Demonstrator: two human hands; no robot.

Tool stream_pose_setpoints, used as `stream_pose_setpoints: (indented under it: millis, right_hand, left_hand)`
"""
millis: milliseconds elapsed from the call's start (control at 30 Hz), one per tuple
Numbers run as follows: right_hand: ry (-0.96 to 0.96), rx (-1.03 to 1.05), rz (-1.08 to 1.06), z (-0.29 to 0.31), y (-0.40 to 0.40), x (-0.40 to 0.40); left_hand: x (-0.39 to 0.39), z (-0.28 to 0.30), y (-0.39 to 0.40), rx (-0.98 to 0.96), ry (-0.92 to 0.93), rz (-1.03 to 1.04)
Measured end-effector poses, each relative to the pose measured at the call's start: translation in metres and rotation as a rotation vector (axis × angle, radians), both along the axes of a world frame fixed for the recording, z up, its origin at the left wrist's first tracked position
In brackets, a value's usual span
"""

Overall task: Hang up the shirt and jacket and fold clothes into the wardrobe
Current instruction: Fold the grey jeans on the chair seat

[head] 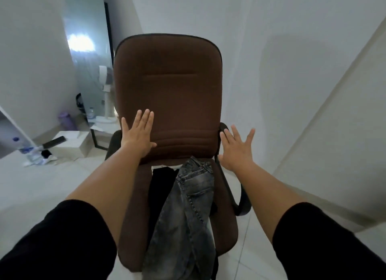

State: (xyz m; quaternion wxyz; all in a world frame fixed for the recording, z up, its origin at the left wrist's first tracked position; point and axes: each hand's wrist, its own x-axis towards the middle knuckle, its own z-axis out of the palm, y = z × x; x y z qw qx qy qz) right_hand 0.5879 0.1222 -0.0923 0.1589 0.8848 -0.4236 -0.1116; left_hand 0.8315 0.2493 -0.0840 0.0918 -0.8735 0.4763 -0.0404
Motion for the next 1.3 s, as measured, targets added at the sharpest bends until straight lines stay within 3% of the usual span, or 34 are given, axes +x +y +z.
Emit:
stream_pose_setpoints:
  millis: [333, 533, 867, 1133, 1300]
  right_hand:
    - [0.135, 0.238, 0.075, -0.118, -0.023, 0.053]
    - [0.159, 0.492, 0.117, -0.201, -0.018, 0.086]
    - [0.254, 0.482, 0.013, -0.314, -0.014, 0.136]
    - [0.128, 0.567, -0.071, -0.357, -0.025, 0.120]
    - [0.089, 0.594, -0.075, -0.360, -0.028, 0.119]
  left_hand:
    - [0.015, -0.129, -0.044, 0.172, 0.213, -0.028]
    - [0.033, -0.210, -0.063, 0.260, 0.280, -0.029]
    - [0.057, -0.339, -0.115, 0.392, 0.329, -0.159]
    - [0.048, -0.380, -0.155, 0.382, 0.401, -0.272]
    - [0.052, -0.388, -0.159, 0.279, 0.669, -0.186]
